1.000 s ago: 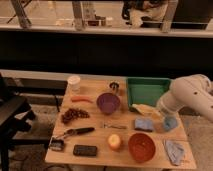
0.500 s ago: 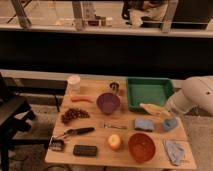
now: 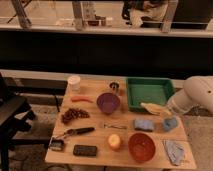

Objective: Place banana in plastic cup

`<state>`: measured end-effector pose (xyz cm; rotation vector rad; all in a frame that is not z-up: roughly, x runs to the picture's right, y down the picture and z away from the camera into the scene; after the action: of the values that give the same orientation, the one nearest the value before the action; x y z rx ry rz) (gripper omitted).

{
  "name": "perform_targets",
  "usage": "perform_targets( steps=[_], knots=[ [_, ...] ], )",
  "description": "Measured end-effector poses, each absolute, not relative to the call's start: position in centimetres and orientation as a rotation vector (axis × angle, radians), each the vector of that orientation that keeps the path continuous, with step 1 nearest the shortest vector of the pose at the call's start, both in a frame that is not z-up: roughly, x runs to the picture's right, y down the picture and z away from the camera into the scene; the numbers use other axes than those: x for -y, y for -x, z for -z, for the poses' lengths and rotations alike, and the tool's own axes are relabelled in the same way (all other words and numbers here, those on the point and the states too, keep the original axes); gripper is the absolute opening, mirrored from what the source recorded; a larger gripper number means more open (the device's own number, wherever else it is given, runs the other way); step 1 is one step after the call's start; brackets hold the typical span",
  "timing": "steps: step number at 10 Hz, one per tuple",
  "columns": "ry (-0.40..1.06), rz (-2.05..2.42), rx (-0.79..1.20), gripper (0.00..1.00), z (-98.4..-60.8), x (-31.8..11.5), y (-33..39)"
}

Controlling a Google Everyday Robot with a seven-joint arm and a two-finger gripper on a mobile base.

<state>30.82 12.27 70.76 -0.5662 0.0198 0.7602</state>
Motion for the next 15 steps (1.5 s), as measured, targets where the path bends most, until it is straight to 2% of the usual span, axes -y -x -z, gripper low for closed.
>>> perform_targets(
  steps=[1,2,6,15],
  knots=[
    [0.58,-0.777,-0.036,0.05,-72.0,-12.6,-31.6],
    [0.589,-0.791,-0.052,0.0,-72.6,-12.8,-32.3],
    [0.59,-0.828,-0.085,0.0,-73.7,-12.7,-34.2],
    [0.571,-0.864,-0.164,0.0,-71.1,-13.5,-41.3]
  ],
)
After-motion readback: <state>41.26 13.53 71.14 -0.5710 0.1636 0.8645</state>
